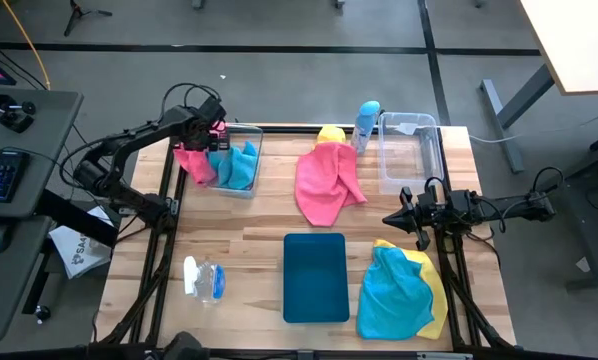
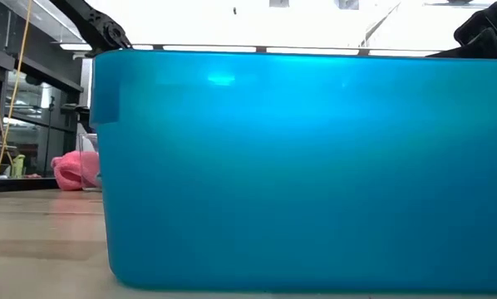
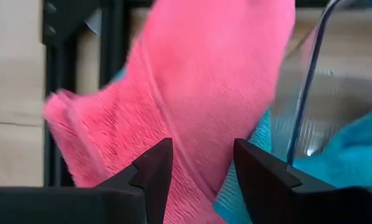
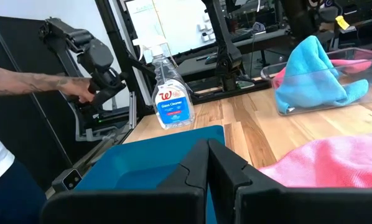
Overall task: Sort microfiber towel by color & place in baskets
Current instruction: Put the top blue towel into the left transparent bin
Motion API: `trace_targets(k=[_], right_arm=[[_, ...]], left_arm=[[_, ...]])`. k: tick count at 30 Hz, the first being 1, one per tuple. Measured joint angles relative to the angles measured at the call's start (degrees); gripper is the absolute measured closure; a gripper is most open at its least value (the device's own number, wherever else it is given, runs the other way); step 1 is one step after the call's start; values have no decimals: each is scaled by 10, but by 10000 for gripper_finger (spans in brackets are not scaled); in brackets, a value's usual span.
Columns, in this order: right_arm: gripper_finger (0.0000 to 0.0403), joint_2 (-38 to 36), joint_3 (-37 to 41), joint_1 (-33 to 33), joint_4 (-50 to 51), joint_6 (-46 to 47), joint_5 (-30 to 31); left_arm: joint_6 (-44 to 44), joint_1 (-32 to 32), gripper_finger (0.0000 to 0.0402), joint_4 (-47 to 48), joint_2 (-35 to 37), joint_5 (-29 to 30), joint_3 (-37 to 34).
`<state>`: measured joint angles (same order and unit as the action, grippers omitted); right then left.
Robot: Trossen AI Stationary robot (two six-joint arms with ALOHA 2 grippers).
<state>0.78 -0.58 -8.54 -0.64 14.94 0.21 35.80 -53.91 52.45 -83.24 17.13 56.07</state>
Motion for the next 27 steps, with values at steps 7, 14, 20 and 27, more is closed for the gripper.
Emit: trace_targets(k=[7, 14, 20, 27], right_arm=[[402, 0, 0, 0, 0, 0, 0], [402, 0, 0, 0, 0, 0, 0], [402, 0, 0, 0, 0, 0, 0], [402, 0, 0, 0, 0, 0, 0]], left_arm=[[0, 0, 245, 0, 9, -42, 0], [-20, 0, 245, -10, 14, -101, 0], [-25, -1, 245, -23, 14, -118, 0], [-24, 17, 245, -22, -2, -119, 0]])
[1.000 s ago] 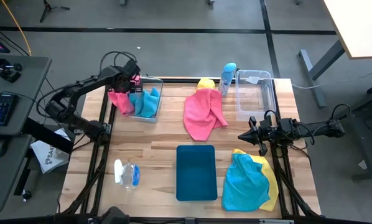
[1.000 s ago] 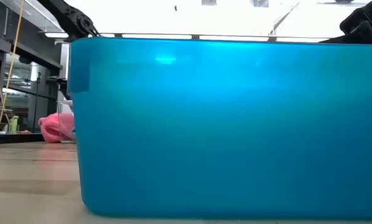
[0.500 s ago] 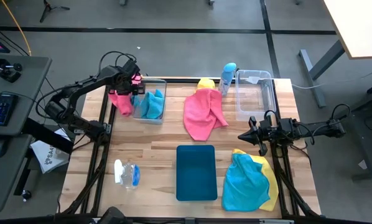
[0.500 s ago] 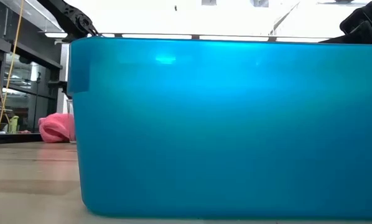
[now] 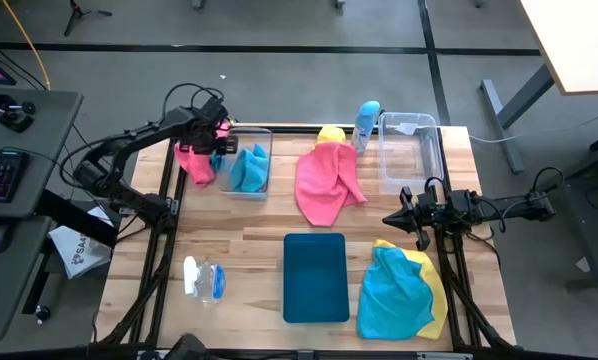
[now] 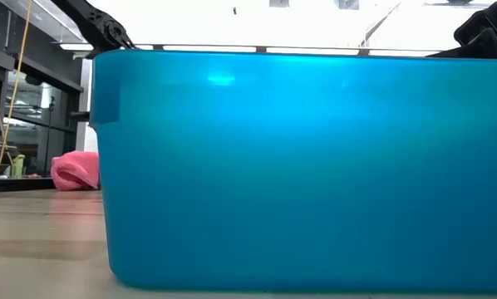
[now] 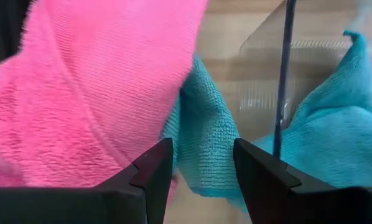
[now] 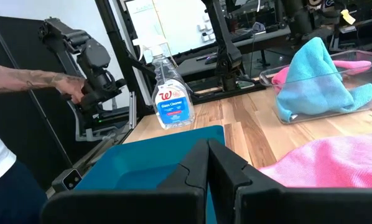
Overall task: Sort microfiber towel by color & place in baskets
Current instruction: Put the top blue towel into the left transparent bin
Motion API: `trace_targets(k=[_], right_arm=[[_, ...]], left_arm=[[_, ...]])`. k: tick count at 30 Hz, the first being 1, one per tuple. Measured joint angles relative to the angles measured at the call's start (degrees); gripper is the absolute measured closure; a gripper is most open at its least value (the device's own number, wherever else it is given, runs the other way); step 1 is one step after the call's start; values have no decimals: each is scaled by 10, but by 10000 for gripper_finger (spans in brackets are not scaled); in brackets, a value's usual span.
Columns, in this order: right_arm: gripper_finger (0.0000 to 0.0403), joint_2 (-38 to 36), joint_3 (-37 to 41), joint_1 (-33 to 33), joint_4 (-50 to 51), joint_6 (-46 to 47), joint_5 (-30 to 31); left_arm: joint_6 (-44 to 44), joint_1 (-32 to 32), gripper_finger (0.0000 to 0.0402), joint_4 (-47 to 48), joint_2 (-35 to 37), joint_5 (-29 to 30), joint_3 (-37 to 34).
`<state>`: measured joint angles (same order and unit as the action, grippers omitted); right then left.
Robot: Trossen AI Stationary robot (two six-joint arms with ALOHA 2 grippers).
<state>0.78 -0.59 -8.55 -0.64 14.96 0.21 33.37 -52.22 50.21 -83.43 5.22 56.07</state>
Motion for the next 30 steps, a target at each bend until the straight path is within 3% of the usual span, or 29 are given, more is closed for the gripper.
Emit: trace_targets(k=[13, 24, 27, 30], right_arm=[[402, 0, 0, 0, 0, 0, 0], [402, 0, 0, 0, 0, 0, 0], [402, 0, 0, 0, 0, 0, 0], [402, 0, 0, 0, 0, 0, 0]], left_arm=[[10, 56, 245, -8, -41, 54, 0], [5, 66, 247, -28, -70, 41, 0], [-9, 71, 266, -39, -74, 42, 0], [-29, 75, 316, -42, -74, 44, 1]])
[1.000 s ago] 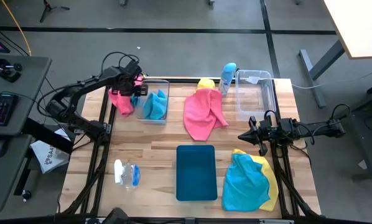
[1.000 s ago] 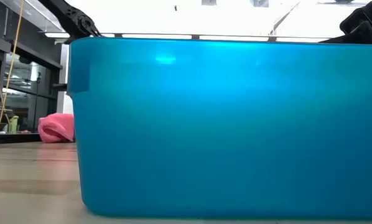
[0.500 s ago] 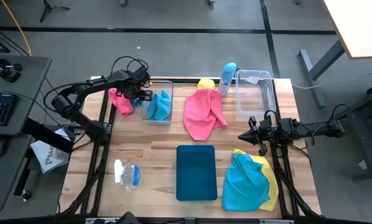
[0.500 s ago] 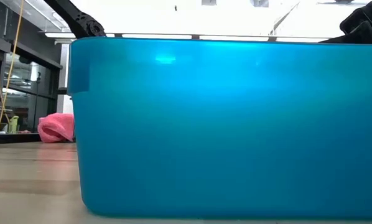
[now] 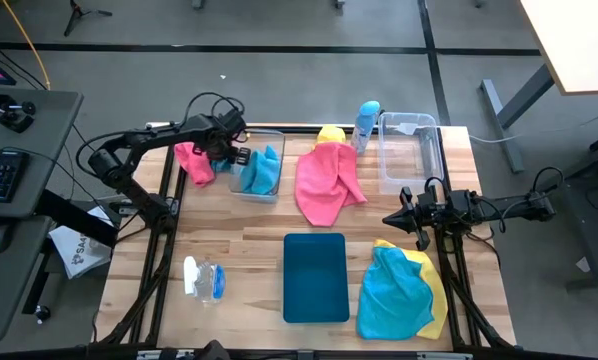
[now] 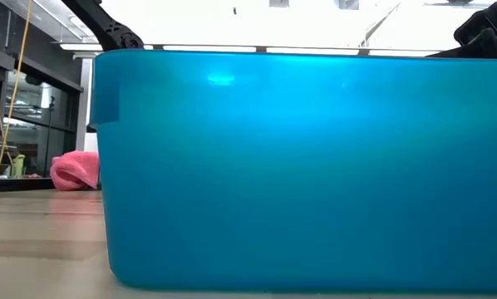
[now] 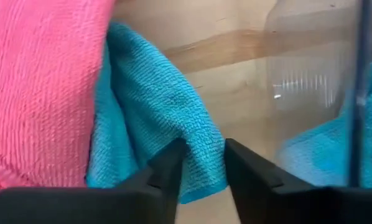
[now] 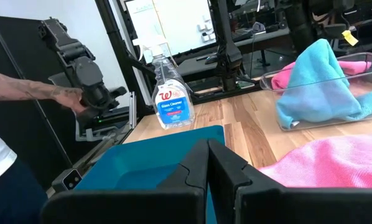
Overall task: Sort microfiber towel by color & place in baskets
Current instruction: Put the top blue towel into the left transparent bin
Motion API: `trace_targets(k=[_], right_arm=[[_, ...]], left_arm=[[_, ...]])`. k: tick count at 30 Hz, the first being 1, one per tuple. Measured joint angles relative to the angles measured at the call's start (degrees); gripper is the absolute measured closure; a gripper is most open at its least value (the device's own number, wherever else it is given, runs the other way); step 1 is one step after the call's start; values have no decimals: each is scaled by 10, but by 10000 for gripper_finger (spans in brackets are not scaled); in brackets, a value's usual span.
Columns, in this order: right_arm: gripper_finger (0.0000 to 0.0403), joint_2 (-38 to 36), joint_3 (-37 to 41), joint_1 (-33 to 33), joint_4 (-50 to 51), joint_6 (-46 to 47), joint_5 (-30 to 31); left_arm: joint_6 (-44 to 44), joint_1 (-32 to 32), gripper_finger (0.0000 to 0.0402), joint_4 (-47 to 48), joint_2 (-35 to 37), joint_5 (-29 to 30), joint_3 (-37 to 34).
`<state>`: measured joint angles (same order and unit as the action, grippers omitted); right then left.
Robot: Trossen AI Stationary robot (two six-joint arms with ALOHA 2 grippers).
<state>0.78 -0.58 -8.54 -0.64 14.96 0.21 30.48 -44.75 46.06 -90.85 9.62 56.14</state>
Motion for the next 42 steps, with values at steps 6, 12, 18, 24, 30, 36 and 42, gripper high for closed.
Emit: trace_targets(k=[6, 12, 18, 24, 30, 36, 42], right_arm=[[402, 0, 0, 0, 0, 0, 0], [402, 0, 0, 0, 0, 0, 0], [402, 0, 0, 0, 0, 0, 0], [402, 0, 0, 0, 0, 0, 0], [402, 0, 0, 0, 0, 0, 0], [402, 0, 0, 0, 0, 0, 0], [402, 0, 0, 0, 0, 0, 0]], left_arm=[[-41, -5, 392, -2, 23, 9, 0], [-46, -19, 400, 17, 120, 14, 30], [-51, -5, 401, 22, 251, -3, 99], [-51, 19, 401, 24, 339, 6, 170], [-69, 63, 401, -68, 361, -1, 224], [-114, 132, 401, -250, 330, -42, 242], [-149, 159, 401, -273, 303, -45, 242]])
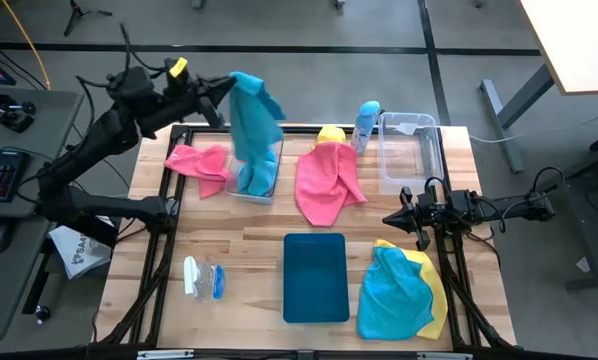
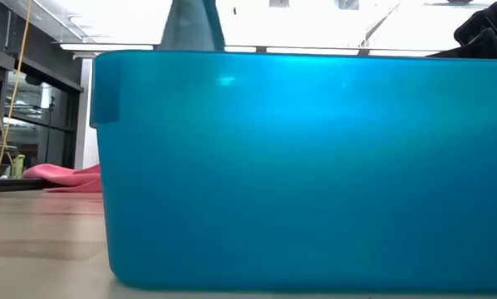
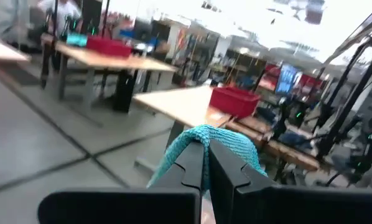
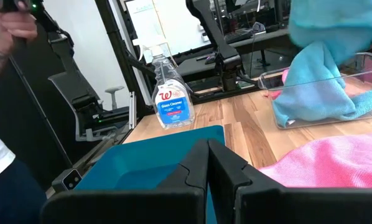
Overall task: Sort microfiber towel by color & place in baskets
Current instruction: Put the top blue towel into the left transparent bin
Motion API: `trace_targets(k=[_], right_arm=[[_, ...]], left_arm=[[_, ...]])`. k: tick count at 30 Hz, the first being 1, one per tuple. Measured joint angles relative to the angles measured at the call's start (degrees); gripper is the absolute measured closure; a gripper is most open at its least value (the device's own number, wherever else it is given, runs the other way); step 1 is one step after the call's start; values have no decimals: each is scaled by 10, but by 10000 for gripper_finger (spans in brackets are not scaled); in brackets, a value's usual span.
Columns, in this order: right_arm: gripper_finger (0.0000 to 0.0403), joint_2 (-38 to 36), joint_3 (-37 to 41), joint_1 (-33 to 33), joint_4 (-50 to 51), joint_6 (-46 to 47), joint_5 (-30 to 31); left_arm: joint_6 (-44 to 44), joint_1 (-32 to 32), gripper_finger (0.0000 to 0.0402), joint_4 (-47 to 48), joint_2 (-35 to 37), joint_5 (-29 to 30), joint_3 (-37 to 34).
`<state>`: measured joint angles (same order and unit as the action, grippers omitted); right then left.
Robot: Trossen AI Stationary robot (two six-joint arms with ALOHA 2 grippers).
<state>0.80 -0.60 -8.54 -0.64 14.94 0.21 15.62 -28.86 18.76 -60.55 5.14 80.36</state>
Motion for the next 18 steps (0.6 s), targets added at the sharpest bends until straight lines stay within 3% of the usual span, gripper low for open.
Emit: trace_targets(k=[5, 12, 18], right_arm=[[402, 0, 0, 0, 0, 0, 0], [402, 0, 0, 0, 0, 0, 0], [402, 0, 0, 0, 0, 0, 0]], left_arm=[[11, 14, 401, 87, -7, 20, -1], [46, 53, 401, 274, -6, 151, -2], [102, 82, 401, 259, -10, 161, -103]])
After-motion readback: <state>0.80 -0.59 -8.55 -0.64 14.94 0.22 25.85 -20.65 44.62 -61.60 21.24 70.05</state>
